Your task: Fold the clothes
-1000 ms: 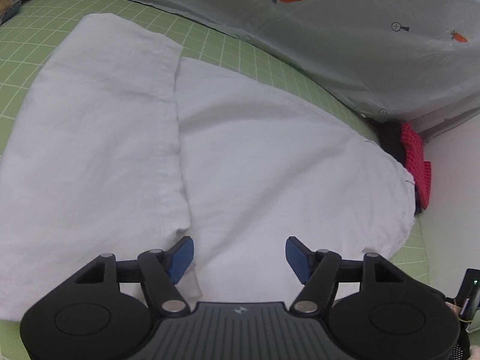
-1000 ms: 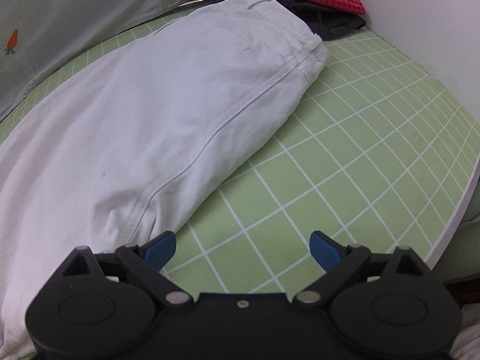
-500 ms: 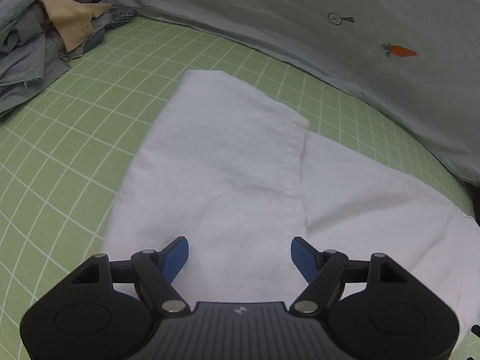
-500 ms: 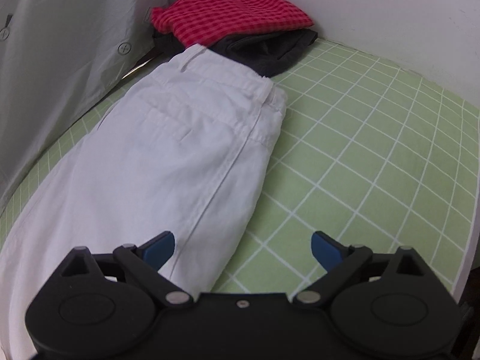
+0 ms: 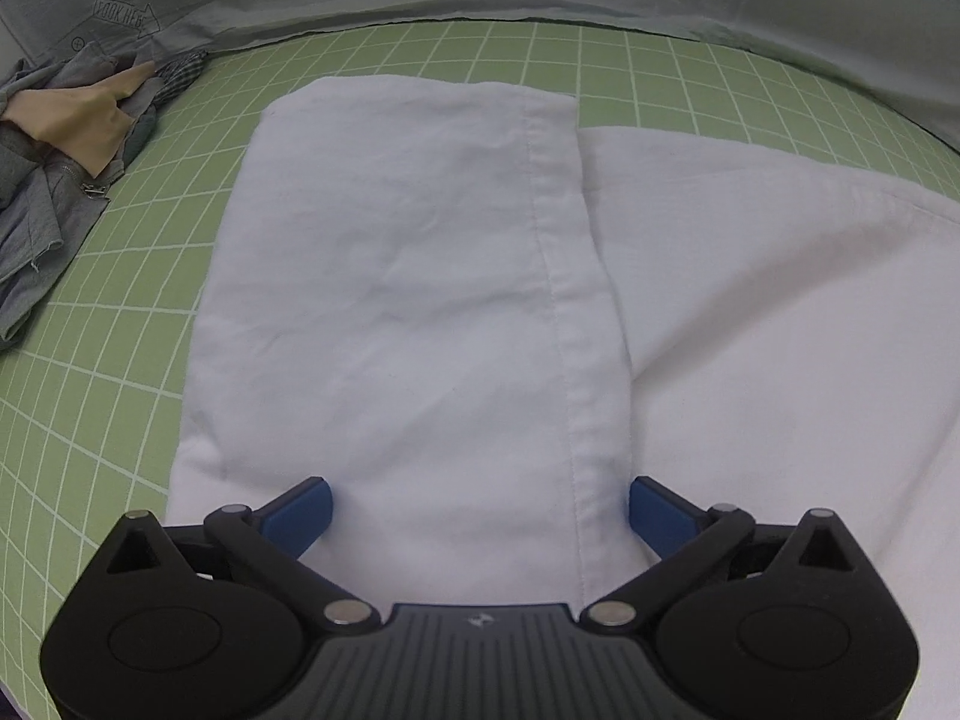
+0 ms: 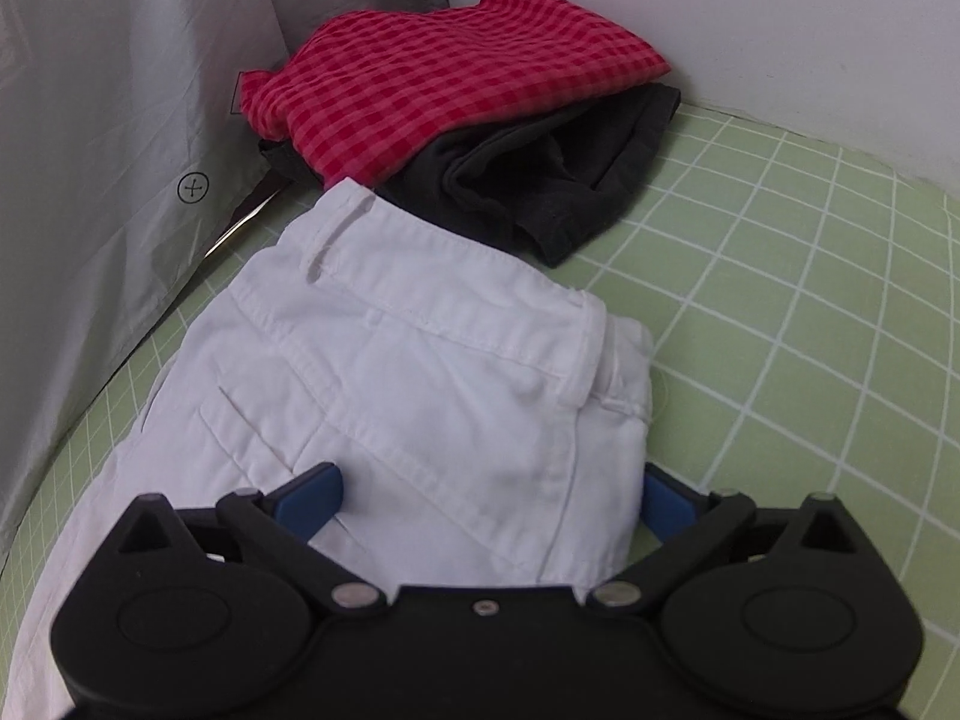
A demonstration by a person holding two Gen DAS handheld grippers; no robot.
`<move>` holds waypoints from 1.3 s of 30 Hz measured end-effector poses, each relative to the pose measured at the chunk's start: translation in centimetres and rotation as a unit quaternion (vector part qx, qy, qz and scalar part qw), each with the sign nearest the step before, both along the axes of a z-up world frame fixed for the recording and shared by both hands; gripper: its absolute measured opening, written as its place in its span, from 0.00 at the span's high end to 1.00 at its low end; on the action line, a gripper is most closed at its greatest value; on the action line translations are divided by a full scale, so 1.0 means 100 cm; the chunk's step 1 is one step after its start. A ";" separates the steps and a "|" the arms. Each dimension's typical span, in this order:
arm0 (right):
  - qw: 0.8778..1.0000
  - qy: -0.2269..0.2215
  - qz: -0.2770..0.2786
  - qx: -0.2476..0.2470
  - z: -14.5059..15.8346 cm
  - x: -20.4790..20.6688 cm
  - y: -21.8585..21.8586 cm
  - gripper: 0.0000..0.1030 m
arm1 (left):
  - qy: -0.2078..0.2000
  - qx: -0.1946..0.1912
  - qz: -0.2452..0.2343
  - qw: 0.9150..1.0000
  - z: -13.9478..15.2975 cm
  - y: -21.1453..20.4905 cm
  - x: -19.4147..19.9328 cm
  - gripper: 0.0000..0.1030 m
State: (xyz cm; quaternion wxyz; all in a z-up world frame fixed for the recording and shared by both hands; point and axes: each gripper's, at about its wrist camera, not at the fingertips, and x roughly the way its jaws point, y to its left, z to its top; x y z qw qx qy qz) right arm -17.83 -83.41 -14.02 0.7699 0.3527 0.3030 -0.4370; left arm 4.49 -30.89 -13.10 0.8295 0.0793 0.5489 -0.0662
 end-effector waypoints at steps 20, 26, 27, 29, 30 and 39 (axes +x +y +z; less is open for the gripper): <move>0.972 0.033 0.153 -0.172 0.084 0.025 0.081 0.89 | -0.044 -0.083 0.038 0.995 0.044 0.024 -0.011 0.00; 0.936 0.013 0.240 -0.256 0.130 0.040 0.160 0.89 | -0.086 -0.098 0.032 0.991 0.081 0.056 -0.022 0.00; 0.930 0.011 0.254 -0.267 0.134 0.043 0.176 0.89 | -0.089 -0.099 0.032 0.991 0.085 0.063 -0.024 0.00; 0.916 0.008 0.283 -0.284 0.137 0.049 0.210 0.89 | -0.091 -0.098 0.032 0.991 0.088 0.076 -0.026 0.00; 0.910 0.008 0.298 -0.289 0.136 0.053 0.227 0.89 | -0.091 -0.096 0.033 0.991 0.089 0.083 -0.028 0.00; 0.877 0.108 0.407 -0.231 0.051 0.080 0.372 0.85 | -0.072 -0.064 0.001 0.995 0.078 0.138 -0.054 0.00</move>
